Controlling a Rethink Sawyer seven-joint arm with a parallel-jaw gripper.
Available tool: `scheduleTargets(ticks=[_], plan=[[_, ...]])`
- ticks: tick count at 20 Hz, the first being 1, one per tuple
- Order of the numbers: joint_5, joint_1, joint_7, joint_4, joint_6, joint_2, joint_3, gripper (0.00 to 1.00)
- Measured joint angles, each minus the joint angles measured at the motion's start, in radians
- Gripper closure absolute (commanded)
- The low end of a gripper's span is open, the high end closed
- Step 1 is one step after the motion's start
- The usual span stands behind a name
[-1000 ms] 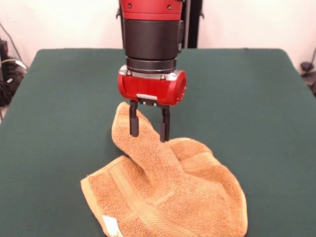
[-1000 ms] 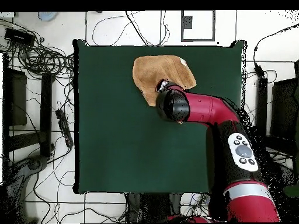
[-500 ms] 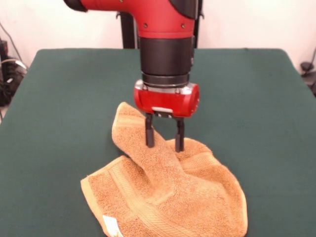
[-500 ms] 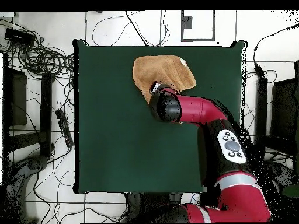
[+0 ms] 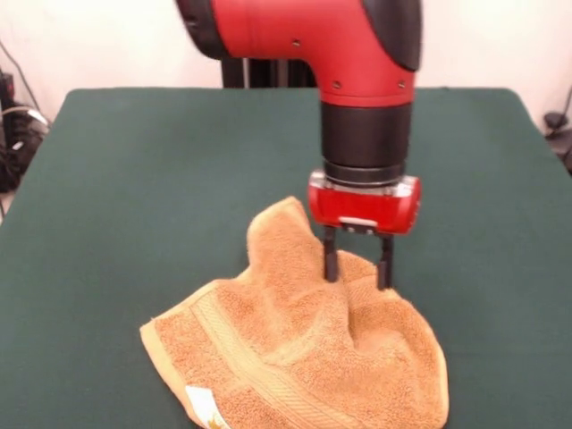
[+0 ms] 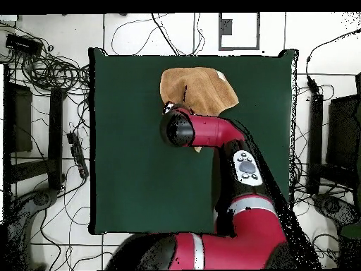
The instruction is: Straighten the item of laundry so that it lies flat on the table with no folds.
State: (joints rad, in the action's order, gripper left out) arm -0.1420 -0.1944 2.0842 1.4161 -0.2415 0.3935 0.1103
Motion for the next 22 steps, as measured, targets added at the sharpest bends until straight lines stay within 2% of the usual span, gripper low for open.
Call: scheduleTargets(ticks=[6, 10, 17, 22], plan=[[0.091, 0.123, 0.0, -0.029, 0.0, -0.021, -0.076, 0.0], [0.144, 0.175, 0.0, -0.057, 0.0, -0.03, -0.112, 0.0], [0.211, 0.196, 0.0, -0.137, 0.0, -0.075, -0.154, 0.0], [0.25, 0.182, 0.0, -0.248, 0.0, -0.155, -0.208, 0.0]])
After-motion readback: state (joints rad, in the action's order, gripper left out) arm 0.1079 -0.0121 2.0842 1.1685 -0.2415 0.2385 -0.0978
